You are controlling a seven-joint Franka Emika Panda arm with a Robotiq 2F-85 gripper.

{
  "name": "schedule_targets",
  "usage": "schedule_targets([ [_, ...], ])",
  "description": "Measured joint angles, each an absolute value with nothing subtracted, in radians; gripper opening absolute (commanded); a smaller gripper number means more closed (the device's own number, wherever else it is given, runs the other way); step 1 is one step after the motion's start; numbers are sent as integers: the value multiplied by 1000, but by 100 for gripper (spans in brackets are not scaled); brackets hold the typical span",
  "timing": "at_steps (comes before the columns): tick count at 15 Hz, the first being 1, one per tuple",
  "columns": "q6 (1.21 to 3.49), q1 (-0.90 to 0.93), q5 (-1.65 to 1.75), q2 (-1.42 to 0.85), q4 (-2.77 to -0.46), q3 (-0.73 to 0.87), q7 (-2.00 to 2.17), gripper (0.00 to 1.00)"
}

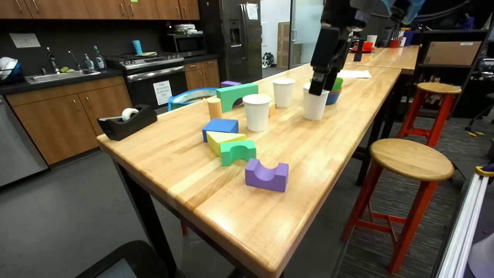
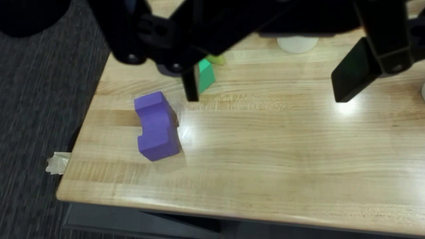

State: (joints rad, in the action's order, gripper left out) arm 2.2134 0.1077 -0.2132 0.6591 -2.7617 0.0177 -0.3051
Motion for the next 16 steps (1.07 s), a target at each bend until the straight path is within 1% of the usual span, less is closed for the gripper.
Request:
schedule_targets([
  [5,2237,107,-204,661,-2765,20,-305,100],
  [12,2632,66,-61,635,-2778,2,-221,100],
  [16,2767,-19,64,577,-2768,-82,-88,100],
])
